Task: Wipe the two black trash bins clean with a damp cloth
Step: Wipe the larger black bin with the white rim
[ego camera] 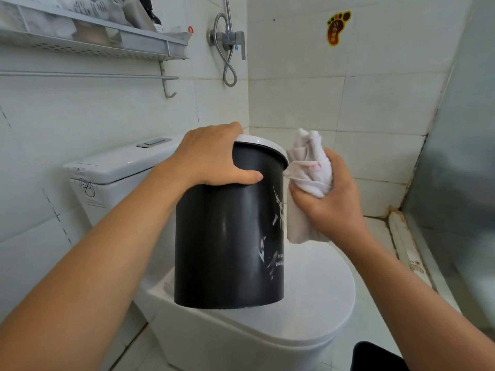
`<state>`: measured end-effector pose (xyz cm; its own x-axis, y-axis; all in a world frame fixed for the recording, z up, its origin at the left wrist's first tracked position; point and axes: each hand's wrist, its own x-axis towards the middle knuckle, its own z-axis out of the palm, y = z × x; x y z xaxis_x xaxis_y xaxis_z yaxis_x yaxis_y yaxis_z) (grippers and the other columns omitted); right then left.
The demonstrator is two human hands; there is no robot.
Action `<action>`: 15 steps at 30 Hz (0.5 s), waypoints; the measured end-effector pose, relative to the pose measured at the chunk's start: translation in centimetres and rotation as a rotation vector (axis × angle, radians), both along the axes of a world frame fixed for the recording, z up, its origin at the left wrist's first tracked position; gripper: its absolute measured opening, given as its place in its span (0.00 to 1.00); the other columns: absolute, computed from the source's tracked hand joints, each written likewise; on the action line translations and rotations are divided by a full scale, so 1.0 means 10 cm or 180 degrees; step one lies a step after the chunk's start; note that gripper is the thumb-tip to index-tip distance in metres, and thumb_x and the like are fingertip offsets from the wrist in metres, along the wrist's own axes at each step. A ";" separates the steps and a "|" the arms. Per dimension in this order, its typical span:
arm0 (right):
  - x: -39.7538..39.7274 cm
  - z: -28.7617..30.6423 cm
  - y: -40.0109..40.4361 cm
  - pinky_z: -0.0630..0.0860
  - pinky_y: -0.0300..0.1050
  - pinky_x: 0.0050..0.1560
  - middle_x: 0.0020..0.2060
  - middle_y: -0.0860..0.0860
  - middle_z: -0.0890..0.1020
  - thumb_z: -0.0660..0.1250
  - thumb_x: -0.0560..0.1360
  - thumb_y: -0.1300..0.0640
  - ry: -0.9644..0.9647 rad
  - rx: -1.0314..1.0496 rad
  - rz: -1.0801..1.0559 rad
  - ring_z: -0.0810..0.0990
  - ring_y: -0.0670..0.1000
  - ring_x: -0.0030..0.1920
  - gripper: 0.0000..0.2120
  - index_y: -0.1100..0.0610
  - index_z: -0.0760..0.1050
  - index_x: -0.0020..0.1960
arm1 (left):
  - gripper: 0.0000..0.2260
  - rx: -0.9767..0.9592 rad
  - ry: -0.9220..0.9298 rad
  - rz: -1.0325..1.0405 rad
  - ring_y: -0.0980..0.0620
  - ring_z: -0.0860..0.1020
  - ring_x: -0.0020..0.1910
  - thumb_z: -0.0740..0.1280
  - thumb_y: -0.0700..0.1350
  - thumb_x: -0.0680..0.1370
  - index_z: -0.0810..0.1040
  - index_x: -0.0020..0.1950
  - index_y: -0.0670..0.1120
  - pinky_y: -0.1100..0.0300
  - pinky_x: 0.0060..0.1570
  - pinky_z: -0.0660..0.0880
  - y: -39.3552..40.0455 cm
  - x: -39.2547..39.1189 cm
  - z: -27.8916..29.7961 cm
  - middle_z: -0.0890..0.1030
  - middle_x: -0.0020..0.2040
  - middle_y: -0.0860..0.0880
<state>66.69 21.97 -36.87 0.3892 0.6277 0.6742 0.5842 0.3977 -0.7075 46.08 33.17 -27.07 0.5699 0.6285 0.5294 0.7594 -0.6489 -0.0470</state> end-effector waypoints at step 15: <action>-0.11 0.08 0.17 0.79 0.54 0.47 0.48 0.49 0.78 0.79 0.70 0.52 -0.1070 0.0226 -0.0063 0.77 0.49 0.49 0.30 0.45 0.75 0.70 | 0.22 -0.1228 -0.1071 -0.0582 0.57 0.74 0.36 0.84 0.58 0.65 0.72 0.42 0.53 0.61 0.34 0.67 0.19 -0.16 -0.06 0.76 0.38 0.56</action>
